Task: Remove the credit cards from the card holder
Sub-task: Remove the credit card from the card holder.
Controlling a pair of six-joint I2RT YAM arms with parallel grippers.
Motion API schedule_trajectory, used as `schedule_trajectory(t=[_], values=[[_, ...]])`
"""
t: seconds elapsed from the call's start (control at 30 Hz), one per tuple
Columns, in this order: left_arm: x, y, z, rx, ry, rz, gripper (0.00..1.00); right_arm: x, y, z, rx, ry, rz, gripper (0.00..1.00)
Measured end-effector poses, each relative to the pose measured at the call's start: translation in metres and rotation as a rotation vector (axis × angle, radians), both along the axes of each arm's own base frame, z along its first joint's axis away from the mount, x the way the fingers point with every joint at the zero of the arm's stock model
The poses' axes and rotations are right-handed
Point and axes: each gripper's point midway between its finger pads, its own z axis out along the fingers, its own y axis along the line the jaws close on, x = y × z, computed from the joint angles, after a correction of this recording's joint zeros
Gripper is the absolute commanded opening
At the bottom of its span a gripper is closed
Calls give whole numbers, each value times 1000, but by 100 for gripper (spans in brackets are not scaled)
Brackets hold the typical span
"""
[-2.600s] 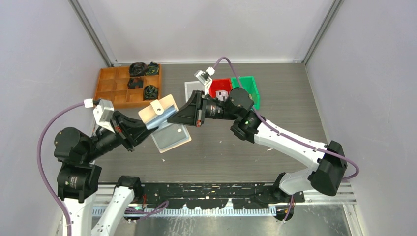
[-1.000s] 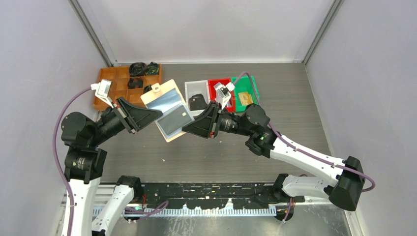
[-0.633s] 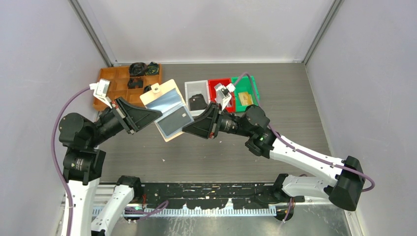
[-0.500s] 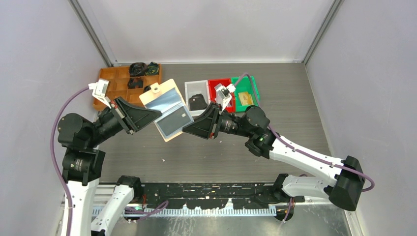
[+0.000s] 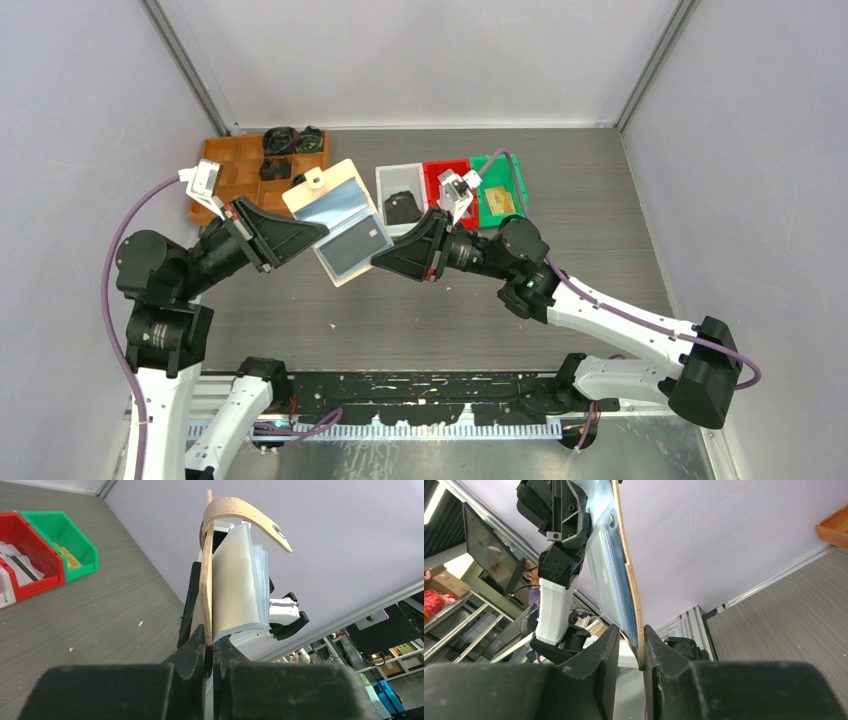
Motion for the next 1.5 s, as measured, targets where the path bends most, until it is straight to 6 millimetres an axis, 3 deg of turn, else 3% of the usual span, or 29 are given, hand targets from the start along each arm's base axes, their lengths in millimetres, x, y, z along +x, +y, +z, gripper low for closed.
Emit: schedule_trajectory(t=[0.47, 0.6, 0.73, 0.97, 1.3, 1.5], values=[[2, 0, 5, -3, -5, 1, 0, 29, 4, 4, 41, 21, -135, 26], [2, 0, 6, -5, -8, 0, 0, 36, 3, 9, 69, 25, -171, 31], [1, 0, 10, -8, -22, 0, 0, 39, 6, 12, 98, 32, -173, 43], [-1, -1, 11, -2, -33, -7, 0, 22, 11, 16, 130, 43, -55, 60], [-3, -1, 10, 10, -46, -19, 0, 4, 7, 57, 197, -1, 42, 61], [-7, -3, 7, 23, -60, -39, 0, 9, 15, 63, 194, -2, 44, 56]])
